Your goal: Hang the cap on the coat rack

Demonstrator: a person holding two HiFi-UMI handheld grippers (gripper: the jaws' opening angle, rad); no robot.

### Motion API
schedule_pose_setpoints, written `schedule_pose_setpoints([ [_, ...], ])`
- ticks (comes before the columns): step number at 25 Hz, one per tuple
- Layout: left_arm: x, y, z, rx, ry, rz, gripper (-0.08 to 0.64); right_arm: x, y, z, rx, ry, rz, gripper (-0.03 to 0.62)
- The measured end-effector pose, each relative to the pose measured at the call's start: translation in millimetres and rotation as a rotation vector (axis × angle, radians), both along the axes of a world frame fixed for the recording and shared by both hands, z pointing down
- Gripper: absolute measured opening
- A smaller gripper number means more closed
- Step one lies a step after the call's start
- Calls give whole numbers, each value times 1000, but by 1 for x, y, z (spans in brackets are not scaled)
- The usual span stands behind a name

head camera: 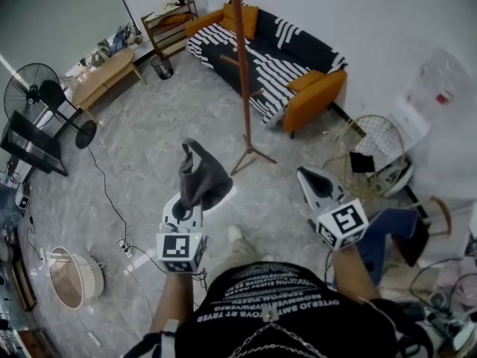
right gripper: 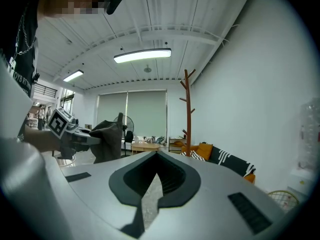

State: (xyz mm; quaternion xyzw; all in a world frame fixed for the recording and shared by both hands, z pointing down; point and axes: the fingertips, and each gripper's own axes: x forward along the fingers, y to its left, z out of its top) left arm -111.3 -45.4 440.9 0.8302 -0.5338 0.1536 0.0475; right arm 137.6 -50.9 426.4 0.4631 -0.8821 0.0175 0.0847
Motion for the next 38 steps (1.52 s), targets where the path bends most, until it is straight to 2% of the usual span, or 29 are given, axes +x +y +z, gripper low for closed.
schedule_pose_setpoints([
  [6, -1, -35, -9, 36, -11, 22, 21, -10, -31, -2, 9, -7, 3, 4],
  [19, -4, -108, 2, 2, -31, 56, 21, -21, -107, -1, -4, -3, 18, 4],
  [23, -13, -131, 7, -3, -61, 65, 21, -29, -126, -1, -10, -5, 20, 4],
  [31, -27, -170, 0, 12, -33, 80, 21, -48, -160, -4, -6, 1, 34, 4],
  [38, -48, -201, 11, 8, -63, 107, 21, -72, -186, 0, -13, 4, 40, 4],
])
